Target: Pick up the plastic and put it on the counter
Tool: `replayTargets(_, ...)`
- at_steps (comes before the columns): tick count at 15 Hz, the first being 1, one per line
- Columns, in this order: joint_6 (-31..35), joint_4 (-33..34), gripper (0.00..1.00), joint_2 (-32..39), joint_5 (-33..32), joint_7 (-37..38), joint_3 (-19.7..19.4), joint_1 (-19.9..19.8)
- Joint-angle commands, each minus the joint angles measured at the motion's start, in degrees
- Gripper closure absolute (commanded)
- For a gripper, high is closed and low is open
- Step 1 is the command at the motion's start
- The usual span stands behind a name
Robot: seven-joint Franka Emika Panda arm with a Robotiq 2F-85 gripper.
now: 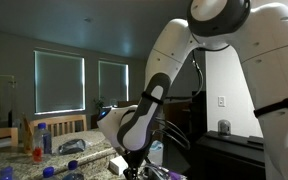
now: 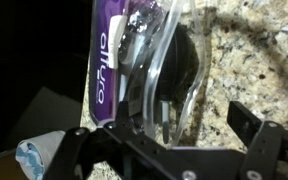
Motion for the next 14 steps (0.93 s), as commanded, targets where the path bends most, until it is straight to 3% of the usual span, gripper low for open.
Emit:
replayTargets(1,4.25,-2.91,0.00,-5.53,4.99,-3.52,0.00,-0.74)
replayTargets(5,6.47,-2.29,0.00,-8.11,15.88,-12.43,0.19,-1.38)
replayTargets(9,1.96,0.22,0.00,-9.63,31.62,-27.04,0.52,-1.59)
replayTargets(14,-3.58,2.78,0.00,-12.11,37.82,-29.49,0.57,-1.20)
